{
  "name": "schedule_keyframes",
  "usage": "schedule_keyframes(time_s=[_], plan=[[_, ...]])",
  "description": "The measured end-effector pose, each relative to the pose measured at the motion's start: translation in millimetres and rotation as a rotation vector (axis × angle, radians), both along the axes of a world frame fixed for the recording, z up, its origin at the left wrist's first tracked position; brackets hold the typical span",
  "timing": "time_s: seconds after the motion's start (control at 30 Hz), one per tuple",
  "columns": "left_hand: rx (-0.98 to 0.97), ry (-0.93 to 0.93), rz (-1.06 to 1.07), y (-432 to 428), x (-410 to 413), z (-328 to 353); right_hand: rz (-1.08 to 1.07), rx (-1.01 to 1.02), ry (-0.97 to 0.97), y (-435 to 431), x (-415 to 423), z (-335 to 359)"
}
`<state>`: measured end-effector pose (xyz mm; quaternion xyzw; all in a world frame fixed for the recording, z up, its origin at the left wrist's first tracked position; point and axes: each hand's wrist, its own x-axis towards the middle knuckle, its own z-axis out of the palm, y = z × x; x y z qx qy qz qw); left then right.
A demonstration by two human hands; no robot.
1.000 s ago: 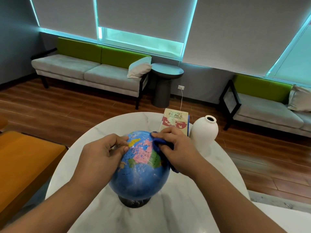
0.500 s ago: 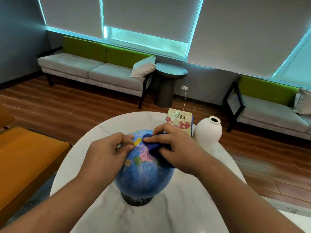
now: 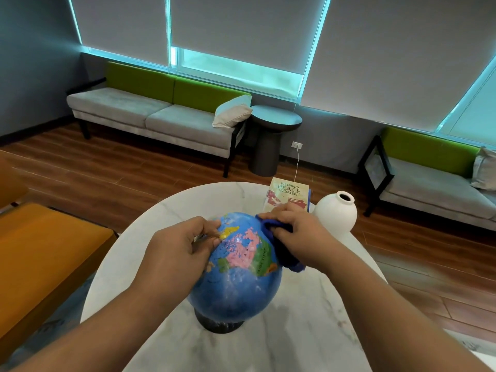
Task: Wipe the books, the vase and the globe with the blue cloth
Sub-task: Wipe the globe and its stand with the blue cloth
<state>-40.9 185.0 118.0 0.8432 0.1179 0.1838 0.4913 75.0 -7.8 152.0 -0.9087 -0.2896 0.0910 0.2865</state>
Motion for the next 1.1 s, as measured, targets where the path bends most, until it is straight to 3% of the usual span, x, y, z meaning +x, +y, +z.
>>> schedule_keyframes(time_s=[0.13,0.3,0.47,0.63,0.73,0.87,0.97,1.1], plan=[[0.007,0.002,0.002,1,-1,2,0.164,0.008,0.025,10,-8,10],[-0.001,-0.014,-0.005,-1,-3,0,0.067,-0.055,0.051,9,6,12],[-0.002,-0.020,-0.010,0,-2,-1,0.230,-0.054,0.028,17,-2,19],[0.005,-0.004,-0.019,-1,-2,0,0.174,-0.148,-0.033,23,7,22],[0.047,-0.012,-0.005,1,-3,0,0.320,-0.170,-0.092,31,-4,25],[0.069,-0.045,-0.011,0,-3,-3,0.327,-0.167,-0.021,28,3,34],[0.084,-0.078,0.007,2,-1,-4,0.291,-0.193,-0.093,32,5,31],[0.121,-0.081,0.001,5,-2,-6,0.434,-0.212,-0.054,28,-6,36]])
